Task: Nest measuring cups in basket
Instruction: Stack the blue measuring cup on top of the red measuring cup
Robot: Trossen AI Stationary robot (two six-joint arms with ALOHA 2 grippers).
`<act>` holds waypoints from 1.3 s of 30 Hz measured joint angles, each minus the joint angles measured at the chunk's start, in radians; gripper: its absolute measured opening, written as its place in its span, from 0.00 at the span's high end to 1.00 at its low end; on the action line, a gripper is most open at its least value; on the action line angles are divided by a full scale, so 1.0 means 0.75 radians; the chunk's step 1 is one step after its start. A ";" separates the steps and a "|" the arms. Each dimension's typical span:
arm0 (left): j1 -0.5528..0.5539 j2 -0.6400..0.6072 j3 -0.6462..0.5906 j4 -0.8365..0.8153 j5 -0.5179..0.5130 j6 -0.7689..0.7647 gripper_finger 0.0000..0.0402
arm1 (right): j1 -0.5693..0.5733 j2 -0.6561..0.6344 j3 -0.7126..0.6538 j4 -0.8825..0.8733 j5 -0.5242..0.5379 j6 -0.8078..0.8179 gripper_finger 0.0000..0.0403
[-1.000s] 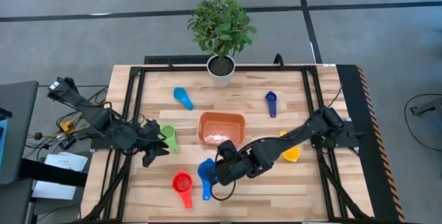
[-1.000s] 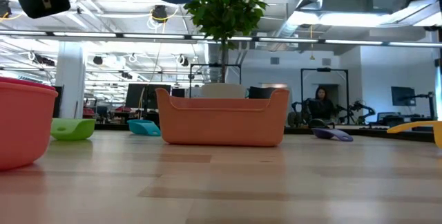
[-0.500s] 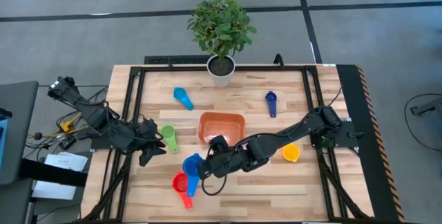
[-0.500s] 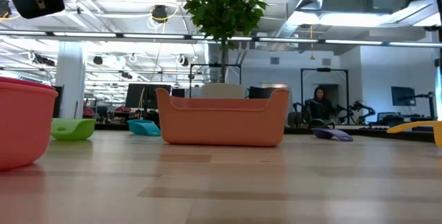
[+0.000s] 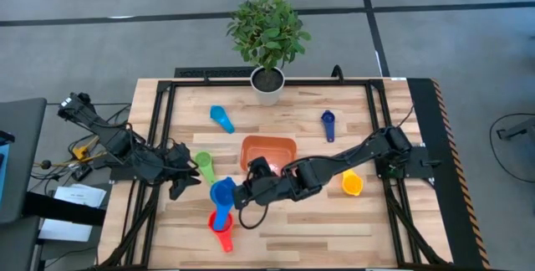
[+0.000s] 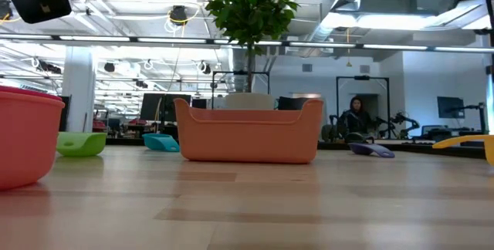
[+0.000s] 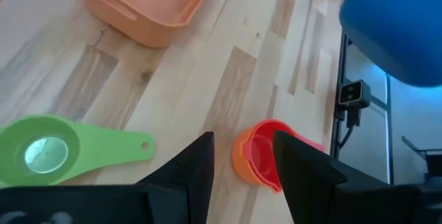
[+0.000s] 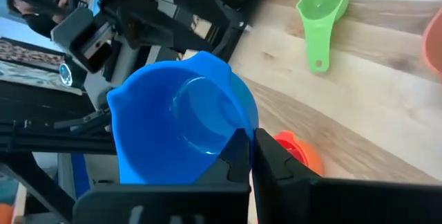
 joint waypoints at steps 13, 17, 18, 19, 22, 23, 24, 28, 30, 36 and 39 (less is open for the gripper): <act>0.001 0.000 0.000 -0.009 -0.085 0.069 0.66 | -0.044 0.001 -0.001 0.032 0.023 -0.087 0.98; 0.001 0.000 0.000 -0.009 -0.120 0.073 0.66 | -0.099 0.042 0.004 0.041 -0.006 -0.122 0.98; 0.001 0.000 0.000 -0.010 -0.136 0.072 0.66 | -0.116 0.051 -0.001 0.022 -0.045 -0.142 0.98; 0.001 0.000 0.000 -0.011 -0.149 0.072 0.66 | -0.133 0.056 -0.008 -0.009 -0.075 -0.152 0.98; 0.001 0.000 0.000 -0.017 -0.183 0.059 0.66 | -0.175 0.098 0.005 0.070 -0.133 -0.176 0.98; 0.001 -0.001 0.000 -0.018 -0.184 0.046 0.66 | -0.182 0.102 0.005 0.059 -0.157 -0.183 0.98; 0.000 0.000 0.000 -0.019 -0.184 0.033 0.66 | -0.182 0.107 0.005 0.025 -0.181 -0.190 0.98; 0.000 0.000 0.000 -0.031 -0.169 -0.002 0.66 | -0.152 0.202 0.103 0.013 -0.270 -0.225 0.98; 0.000 0.001 0.000 -0.030 -0.166 -0.009 0.66 | -0.131 0.265 0.185 0.013 -0.296 -0.236 0.98; 0.000 0.000 0.000 -0.032 -0.167 -0.016 0.66 | -0.090 0.467 0.509 -0.172 -0.310 -0.245 0.98; 0.000 0.001 0.000 -0.035 -0.167 -0.015 0.66 | -0.081 0.560 0.656 -0.270 -0.338 -0.259 0.98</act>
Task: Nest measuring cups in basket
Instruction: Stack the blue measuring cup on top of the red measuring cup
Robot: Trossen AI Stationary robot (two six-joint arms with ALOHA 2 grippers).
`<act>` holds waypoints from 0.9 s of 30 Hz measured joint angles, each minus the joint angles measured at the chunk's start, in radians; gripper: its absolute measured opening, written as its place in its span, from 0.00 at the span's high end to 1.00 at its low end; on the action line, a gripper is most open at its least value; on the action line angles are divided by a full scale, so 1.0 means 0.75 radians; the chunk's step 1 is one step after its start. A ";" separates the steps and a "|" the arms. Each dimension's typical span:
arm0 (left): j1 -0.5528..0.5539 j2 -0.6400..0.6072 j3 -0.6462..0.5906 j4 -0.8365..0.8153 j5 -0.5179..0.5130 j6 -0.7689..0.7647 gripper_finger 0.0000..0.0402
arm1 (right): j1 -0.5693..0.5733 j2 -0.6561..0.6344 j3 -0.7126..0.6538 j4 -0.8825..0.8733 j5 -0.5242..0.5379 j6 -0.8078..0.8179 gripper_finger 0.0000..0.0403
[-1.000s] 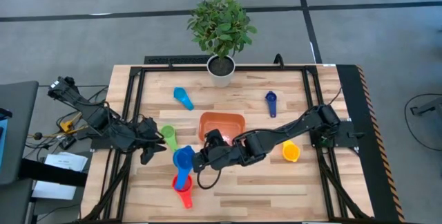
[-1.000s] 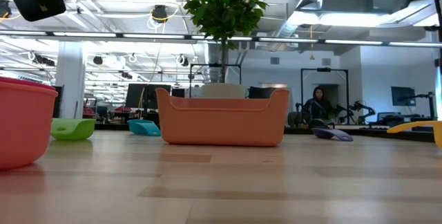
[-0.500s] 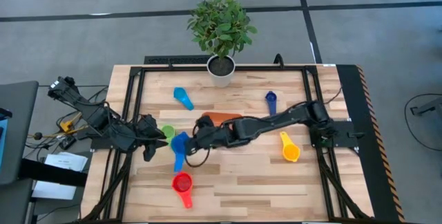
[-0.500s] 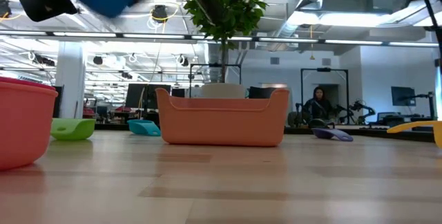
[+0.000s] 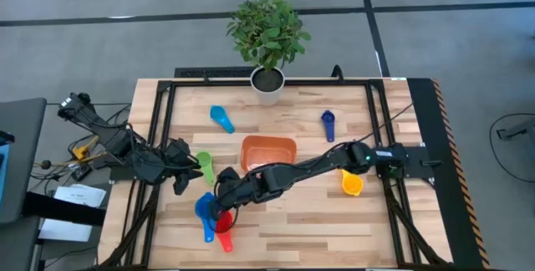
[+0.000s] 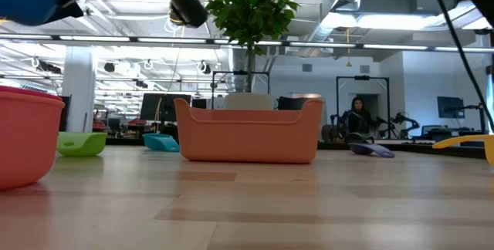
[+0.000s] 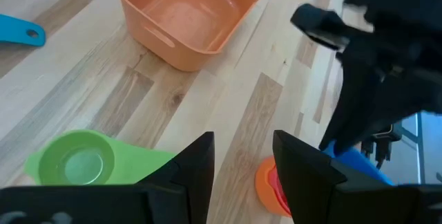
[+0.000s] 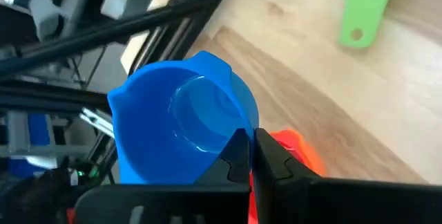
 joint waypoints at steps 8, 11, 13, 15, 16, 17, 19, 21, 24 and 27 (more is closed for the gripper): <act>0.000 0.001 0.001 -0.007 0.001 -0.006 0.66 | 0.034 0.027 -0.022 -0.037 -0.085 -0.070 0.98; 0.000 0.001 0.001 -0.008 0.001 -0.008 0.66 | 0.035 0.033 -0.024 -0.043 -0.110 -0.152 0.98; 0.000 0.001 0.001 -0.007 0.000 -0.008 0.66 | 0.034 0.031 -0.023 -0.045 -0.115 -0.179 0.98; 0.000 0.001 0.001 -0.012 -0.001 -0.009 0.66 | 0.032 0.031 -0.023 -0.070 -0.115 -0.200 0.98; 0.000 0.001 0.001 -0.012 -0.001 -0.014 0.66 | 0.029 0.031 -0.023 -0.079 -0.115 -0.211 0.98; 0.000 0.001 0.001 -0.012 -0.001 -0.017 0.66 | 0.027 0.031 -0.023 -0.082 -0.115 -0.222 0.98; 0.000 0.001 0.001 -0.012 -0.002 -0.018 0.66 | 0.021 0.031 -0.023 -0.092 -0.120 -0.244 0.97; 0.000 0.001 0.001 -0.012 -0.002 -0.019 0.66 | 0.020 0.031 -0.023 -0.097 -0.137 -0.265 0.97; 0.000 0.001 0.001 -0.014 -0.002 -0.022 0.66 | 0.020 0.031 -0.023 -0.086 -0.142 -0.298 0.96; 0.000 0.001 0.001 -0.014 -0.002 -0.023 0.66 | 0.029 0.031 -0.023 -0.086 -0.145 -0.317 0.96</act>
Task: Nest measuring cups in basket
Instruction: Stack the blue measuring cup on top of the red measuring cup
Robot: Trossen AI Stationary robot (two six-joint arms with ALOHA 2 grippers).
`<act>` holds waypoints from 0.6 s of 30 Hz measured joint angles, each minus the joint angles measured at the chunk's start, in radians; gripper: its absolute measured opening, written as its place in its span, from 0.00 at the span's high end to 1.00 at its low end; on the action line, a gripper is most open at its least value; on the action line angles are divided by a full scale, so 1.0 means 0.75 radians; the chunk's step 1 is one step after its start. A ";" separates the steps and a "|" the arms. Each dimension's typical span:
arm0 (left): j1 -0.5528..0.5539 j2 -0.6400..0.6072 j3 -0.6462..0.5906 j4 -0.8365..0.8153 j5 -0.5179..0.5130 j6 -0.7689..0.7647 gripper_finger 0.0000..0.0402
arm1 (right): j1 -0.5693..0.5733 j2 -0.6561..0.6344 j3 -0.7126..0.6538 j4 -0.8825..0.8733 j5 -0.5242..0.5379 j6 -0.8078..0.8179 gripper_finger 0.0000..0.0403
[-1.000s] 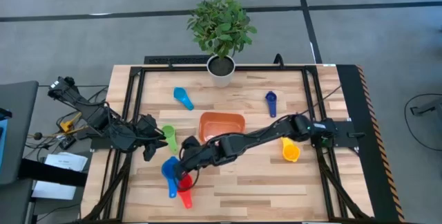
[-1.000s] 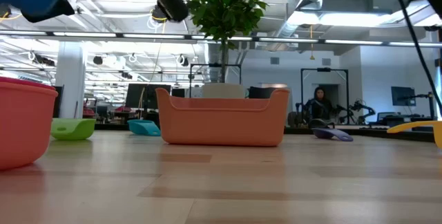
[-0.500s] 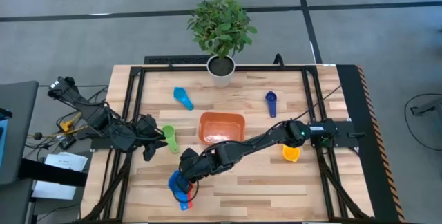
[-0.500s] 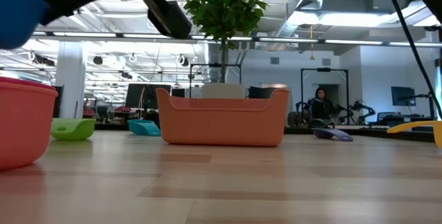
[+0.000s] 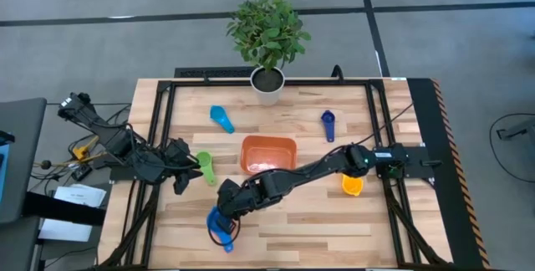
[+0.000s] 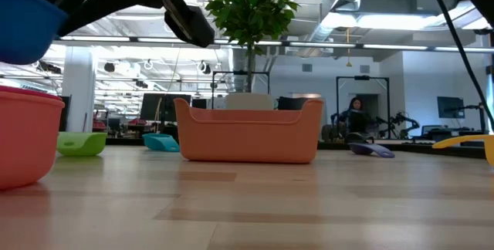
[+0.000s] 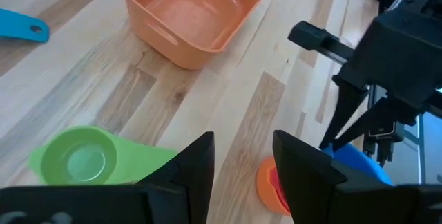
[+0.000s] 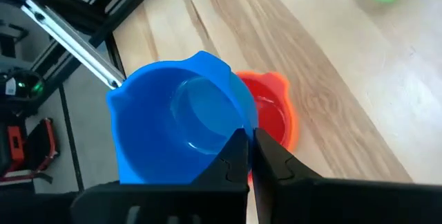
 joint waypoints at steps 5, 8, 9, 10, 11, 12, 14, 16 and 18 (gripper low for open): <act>0.000 0.000 0.000 -0.001 -0.007 0.000 0.66 | 0.003 0.000 -0.007 0.001 -0.001 0.018 0.96; 0.000 -0.001 0.000 -0.001 -0.007 0.000 0.66 | 0.000 0.000 -0.009 -0.003 -0.001 0.044 0.96; 0.000 -0.001 0.000 -0.001 -0.008 0.000 0.66 | -0.001 0.000 -0.009 0.003 -0.001 0.043 0.96; 0.000 0.000 0.000 -0.001 -0.009 0.000 0.66 | -0.001 0.000 -0.009 0.006 0.000 0.042 0.96; 0.000 0.000 0.000 -0.001 -0.009 0.000 0.66 | -0.002 0.000 -0.009 0.003 0.000 0.042 0.96; 0.000 0.000 0.000 -0.001 -0.010 0.000 0.66 | -0.001 0.000 -0.009 -0.002 -0.008 0.041 0.96; 0.000 0.000 0.000 -0.001 -0.013 0.000 0.66 | 0.000 0.004 -0.009 0.003 -0.031 0.042 0.96; 0.000 0.000 0.000 -0.001 -0.013 -0.001 0.66 | 0.006 0.034 -0.005 0.052 -0.035 0.048 0.96; 0.000 -0.001 0.000 0.000 -0.013 -0.003 0.66 | 0.013 0.050 -0.013 0.045 -0.044 0.054 0.96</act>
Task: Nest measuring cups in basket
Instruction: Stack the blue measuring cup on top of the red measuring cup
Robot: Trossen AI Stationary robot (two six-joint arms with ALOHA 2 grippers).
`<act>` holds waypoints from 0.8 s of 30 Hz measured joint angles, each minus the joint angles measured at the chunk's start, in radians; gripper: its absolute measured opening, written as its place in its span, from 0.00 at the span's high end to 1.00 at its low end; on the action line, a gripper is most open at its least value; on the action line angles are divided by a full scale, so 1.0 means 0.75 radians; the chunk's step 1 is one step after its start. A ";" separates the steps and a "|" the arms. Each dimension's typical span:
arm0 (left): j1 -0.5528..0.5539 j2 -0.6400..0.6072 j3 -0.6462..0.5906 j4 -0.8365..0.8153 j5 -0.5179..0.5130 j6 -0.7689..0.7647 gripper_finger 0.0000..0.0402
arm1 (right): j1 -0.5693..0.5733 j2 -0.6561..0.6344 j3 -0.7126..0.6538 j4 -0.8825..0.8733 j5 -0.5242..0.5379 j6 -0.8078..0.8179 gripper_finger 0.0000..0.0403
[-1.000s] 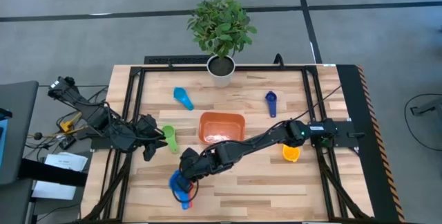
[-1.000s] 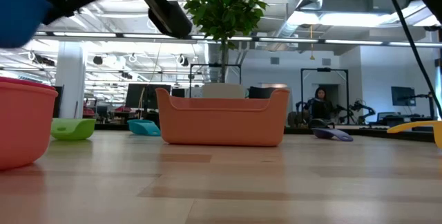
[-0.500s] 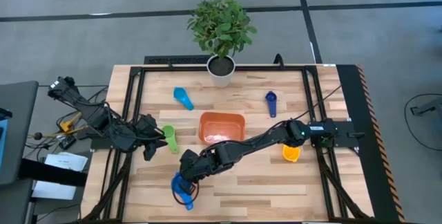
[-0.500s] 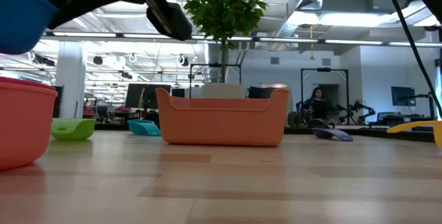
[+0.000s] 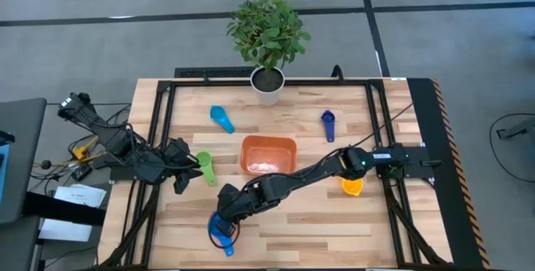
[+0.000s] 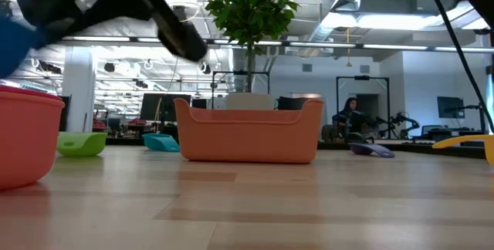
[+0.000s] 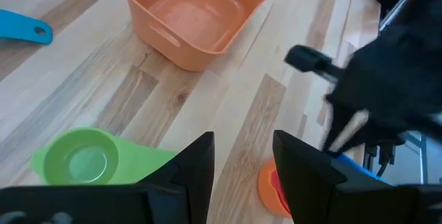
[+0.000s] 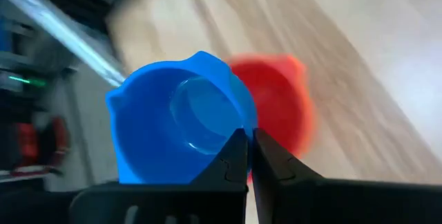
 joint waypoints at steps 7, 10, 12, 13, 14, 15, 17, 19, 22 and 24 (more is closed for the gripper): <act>0.000 0.000 0.000 0.000 -0.003 -0.012 0.66 | 0.002 0.025 0.004 0.077 -0.022 0.029 0.95; 0.000 0.001 0.000 0.000 -0.003 -0.013 0.66 | 0.000 0.023 0.005 0.066 -0.021 0.028 0.95; 0.000 0.000 0.000 0.000 -0.004 -0.022 0.66 | 0.001 0.023 0.005 0.042 -0.022 0.028 0.95; 0.000 0.001 0.000 0.000 -0.003 -0.026 0.66 | 0.001 0.023 0.005 0.038 -0.023 0.027 0.95; 0.000 0.001 0.000 0.000 -0.005 -0.028 0.66 | 0.000 0.023 0.005 0.036 -0.026 0.027 0.95; 0.000 0.000 0.000 0.000 -0.009 -0.028 0.66 | -0.001 0.023 0.005 0.032 -0.038 0.027 0.95; 0.000 0.001 0.000 -0.001 -0.010 -0.028 0.66 | -0.002 0.023 0.005 0.028 -0.063 0.026 0.95; 0.000 0.000 0.000 0.000 -0.013 -0.028 0.66 | -0.002 0.023 0.005 0.025 -0.075 0.029 0.94; 0.000 0.000 0.000 -0.001 -0.018 -0.028 0.66 | -0.001 0.023 0.005 0.026 -0.096 0.029 0.92; 0.000 0.001 0.000 -0.001 -0.018 -0.035 0.66 | -0.002 0.023 0.005 0.026 -0.098 0.034 0.91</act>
